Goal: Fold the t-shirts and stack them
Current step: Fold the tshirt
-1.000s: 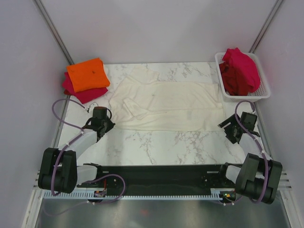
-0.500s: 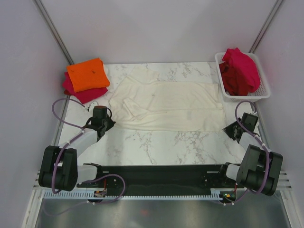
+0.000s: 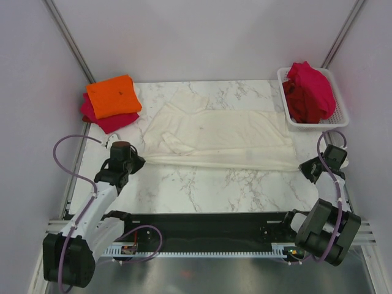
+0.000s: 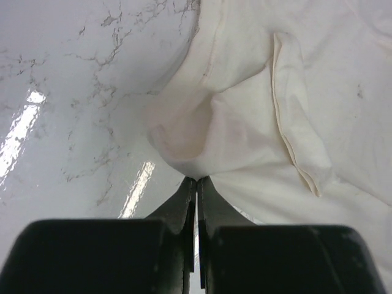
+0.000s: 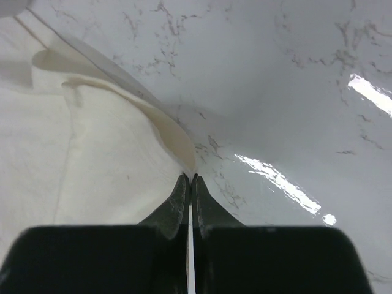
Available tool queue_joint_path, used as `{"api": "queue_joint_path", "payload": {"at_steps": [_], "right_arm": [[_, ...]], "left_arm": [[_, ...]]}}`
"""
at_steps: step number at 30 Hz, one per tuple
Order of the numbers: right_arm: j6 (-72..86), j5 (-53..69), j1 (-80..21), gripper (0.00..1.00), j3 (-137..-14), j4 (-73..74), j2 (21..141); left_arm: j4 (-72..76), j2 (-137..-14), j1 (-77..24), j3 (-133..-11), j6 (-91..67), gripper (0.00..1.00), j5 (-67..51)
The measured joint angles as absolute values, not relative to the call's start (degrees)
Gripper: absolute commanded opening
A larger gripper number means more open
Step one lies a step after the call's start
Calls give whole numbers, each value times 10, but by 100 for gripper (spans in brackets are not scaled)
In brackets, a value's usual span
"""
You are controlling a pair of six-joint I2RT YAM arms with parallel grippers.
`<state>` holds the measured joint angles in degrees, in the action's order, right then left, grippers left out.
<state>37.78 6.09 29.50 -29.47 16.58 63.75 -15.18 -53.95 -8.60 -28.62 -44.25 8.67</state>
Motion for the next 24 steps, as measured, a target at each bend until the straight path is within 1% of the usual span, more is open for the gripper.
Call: {"api": "queue_joint_path", "payload": {"at_steps": [6, 7, 9, 11, 12, 13, 14, 15, 16, 18, 19, 21, 24], "right_arm": [[377, 62, 313, 0, -286, 214, 625], [376, 61, 316, 0, -284, 220, 623], [375, 61, 321, 0, -278, 227, 617], [375, 57, 326, 0, -276, 238, 611], [375, 52, 329, 7, -276, 243, 607], [375, 47, 333, 34, -276, 246, 604], [376, 44, 337, 59, -276, 249, 601], [379, 40, 340, 78, -276, 250, 600], [377, 36, 346, 93, -276, 252, 599], [370, 32, 351, 97, -276, 256, 600], [368, 30, 352, 98, -277, 258, 599], [364, 31, 353, 98, -280, 264, 597], [359, 47, 346, 94, -287, 265, 579]], "left_arm": [[-235, -449, -87, -275, -451, 2, 65], [-249, -433, -87, -268, -454, 4, 59], [-276, -401, -92, -257, -463, 8, 49], [-300, -374, -100, -250, -473, 24, 33], [-310, -364, -103, -250, -478, 38, 24], [-318, -356, -104, -250, -482, 77, 15], [-326, -350, -105, -252, -484, 96, 9], [-340, -348, -105, -258, -488, 100, 1], [-352, -347, -105, -266, -491, 100, -5], [-389, -352, -105, -305, -491, 100, -16], [-407, -357, -105, -335, -484, 100, -17], [-433, -360, -106, -402, -460, 100, -18], [-440, -359, -106, -489, -400, 100, -16]]}}
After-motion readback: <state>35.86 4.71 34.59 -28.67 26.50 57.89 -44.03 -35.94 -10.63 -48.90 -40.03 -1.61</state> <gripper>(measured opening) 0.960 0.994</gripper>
